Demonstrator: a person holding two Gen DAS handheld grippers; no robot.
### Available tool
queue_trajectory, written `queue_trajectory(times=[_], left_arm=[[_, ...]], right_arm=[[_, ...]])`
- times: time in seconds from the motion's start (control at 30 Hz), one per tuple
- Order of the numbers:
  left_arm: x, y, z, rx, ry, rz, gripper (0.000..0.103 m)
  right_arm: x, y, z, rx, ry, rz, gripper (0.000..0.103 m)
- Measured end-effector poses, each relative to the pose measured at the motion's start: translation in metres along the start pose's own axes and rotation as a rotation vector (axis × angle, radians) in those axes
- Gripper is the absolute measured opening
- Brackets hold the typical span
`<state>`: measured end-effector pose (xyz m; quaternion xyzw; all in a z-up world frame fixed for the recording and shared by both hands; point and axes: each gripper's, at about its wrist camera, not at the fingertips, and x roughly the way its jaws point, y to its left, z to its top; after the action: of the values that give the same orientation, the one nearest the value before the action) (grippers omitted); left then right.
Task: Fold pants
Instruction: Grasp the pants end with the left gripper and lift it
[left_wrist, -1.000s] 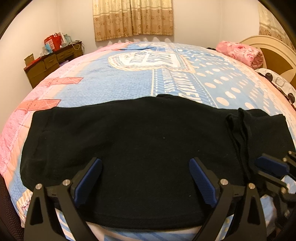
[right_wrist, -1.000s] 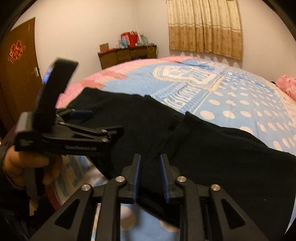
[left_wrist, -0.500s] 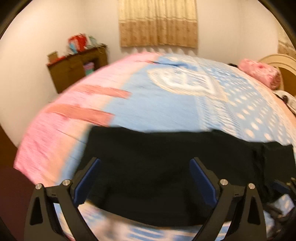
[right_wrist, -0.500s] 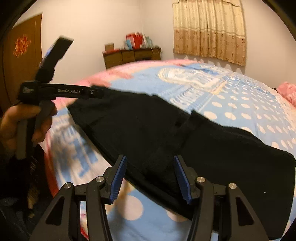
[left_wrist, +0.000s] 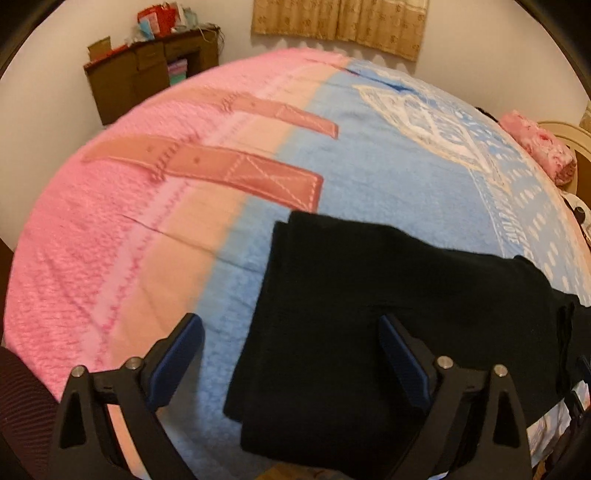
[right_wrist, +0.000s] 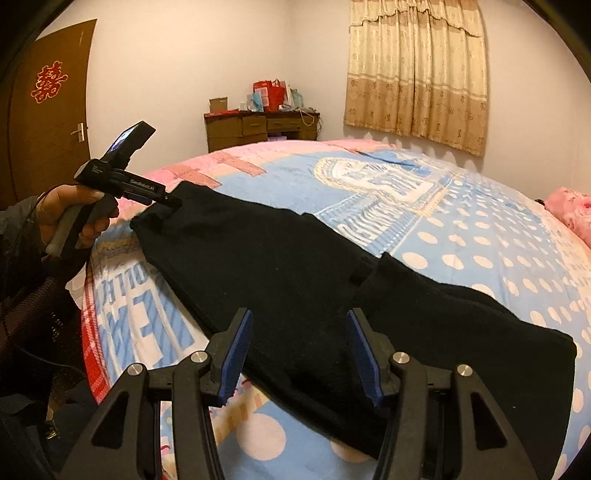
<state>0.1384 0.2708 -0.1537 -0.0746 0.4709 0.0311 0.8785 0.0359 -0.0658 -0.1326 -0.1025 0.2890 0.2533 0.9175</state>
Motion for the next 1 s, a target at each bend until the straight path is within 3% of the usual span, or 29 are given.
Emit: queue_trajectory(times=[0.17, 0.23, 0.3, 0.47, 0.67, 0.8, 1.0], left_arm=[[-0.001, -0.014, -0.001, 0.054, -0.005, -0.018, 0.067], [-0.003, -0.018, 0.001, 0.070, -0.006, -0.038, 0.034], [-0.008, -0.022, 0.002, 0.065, 0.009, -0.072, 0.022], [-0.028, -0.028, 0.001, 0.056, -0.013, -0.046, 0.021], [-0.097, -0.052, 0.007, 0.047, -0.086, -0.155, 0.021], [-0.144, -0.105, 0.011, 0.107, -0.123, -0.261, 0.021], [-0.157, -0.205, 0.012, 0.231, -0.115, -0.352, 0.021]], right_arm=[[0.007, -0.001, -0.005, 0.007, 0.021, 0.002, 0.054], [0.011, 0.000, -0.006, 0.008, 0.029, 0.005, 0.054], [0.012, 0.001, -0.007, 0.008, 0.030, 0.004, 0.054], [0.005, -0.003, -0.006, 0.018, -0.006, 0.001, 0.054], [-0.019, -0.024, -0.007, 0.067, -0.065, -0.040, 0.054], [-0.037, -0.044, -0.013, 0.119, -0.108, -0.087, 0.054], [-0.065, -0.081, -0.031, 0.223, -0.153, -0.171, 0.054]])
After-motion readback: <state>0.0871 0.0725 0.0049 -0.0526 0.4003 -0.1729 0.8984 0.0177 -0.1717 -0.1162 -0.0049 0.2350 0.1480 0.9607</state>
